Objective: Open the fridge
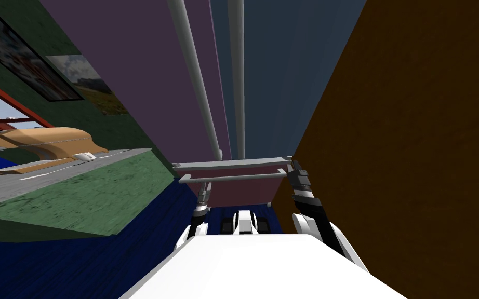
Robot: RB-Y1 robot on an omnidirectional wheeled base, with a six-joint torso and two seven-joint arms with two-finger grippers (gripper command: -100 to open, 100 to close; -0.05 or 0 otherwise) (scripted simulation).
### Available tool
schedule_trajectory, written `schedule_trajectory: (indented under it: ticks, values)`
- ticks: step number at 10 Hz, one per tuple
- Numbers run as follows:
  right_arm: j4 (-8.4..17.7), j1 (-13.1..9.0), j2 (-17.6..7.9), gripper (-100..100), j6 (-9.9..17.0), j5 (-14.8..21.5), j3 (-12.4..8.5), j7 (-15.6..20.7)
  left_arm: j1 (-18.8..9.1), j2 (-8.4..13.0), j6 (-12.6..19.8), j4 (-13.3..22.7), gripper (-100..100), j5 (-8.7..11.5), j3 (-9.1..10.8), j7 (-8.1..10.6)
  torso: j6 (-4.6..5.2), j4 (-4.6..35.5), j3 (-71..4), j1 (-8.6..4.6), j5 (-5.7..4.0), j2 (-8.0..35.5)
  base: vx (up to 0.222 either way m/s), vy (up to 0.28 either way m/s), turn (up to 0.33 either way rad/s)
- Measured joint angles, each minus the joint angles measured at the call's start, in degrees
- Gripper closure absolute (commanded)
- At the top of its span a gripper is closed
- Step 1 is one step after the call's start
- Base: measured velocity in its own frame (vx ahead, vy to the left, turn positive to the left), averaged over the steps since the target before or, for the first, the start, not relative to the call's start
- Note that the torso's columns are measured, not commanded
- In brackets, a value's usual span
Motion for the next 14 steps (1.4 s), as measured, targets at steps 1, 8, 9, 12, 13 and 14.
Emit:
schedule_trajectory:
  ticks: [1,8,9,12,13,14]
  values:
    - [0.00,0.00,0.00,0,0.00,0.00,0.00,0.00,-0.35,-0.59,-0.90,1.67,-100,-0.25,-0.18,-0.19,-0.02,0.01,0.03,-0.08,-0.03,0.05,0.049,-0.047,0.017]
    - [0.00,-0.01,0.00,0,0.00,0.00,0.00,0.00,-2.59,-6.82,-6.39,10.38,-100,-1.09,-0.62,-0.34,-0.02,0.01,0.02,0.03,0.00,0.05,0.033,-0.031,0.008]
    - [0.00,-0.01,0.00,0,0.00,0.00,0.00,0.00,-2.62,-8.18,-6.71,10.56,-100,-1.18,-0.71,-0.50,-0.02,0.02,0.03,0.02,-0.01,0.07,0.008,-0.009,0.000]
    - [0.00,-0.01,0.00,0,0.00,0.00,0.00,0.00,-3.81,-8.45,-4.79,9.56,-100,-1.15,-0.73,-0.82,-0.02,0.03,0.07,0.02,0.00,0.12,-0.021,-0.001,0.020]
    - [0.00,-0.01,0.00,0,0.00,0.00,0.00,0.00,-4.11,-8.29,-3.23,8.25,-100,-1.10,-0.73,-0.70,-0.02,0.02,0.05,0.01,-0.01,0.09,-0.024,0.000,0.014]
    - [0.00,-0.01,0.00,0,0.00,0.00,0.00,0.00,-5.12,-8.18,-2.51,8.69,-100,-0.98,-0.59,-0.70,-0.02,0.01,0.02,-0.01,-0.01,0.04,-0.026,-0.001,0.020]
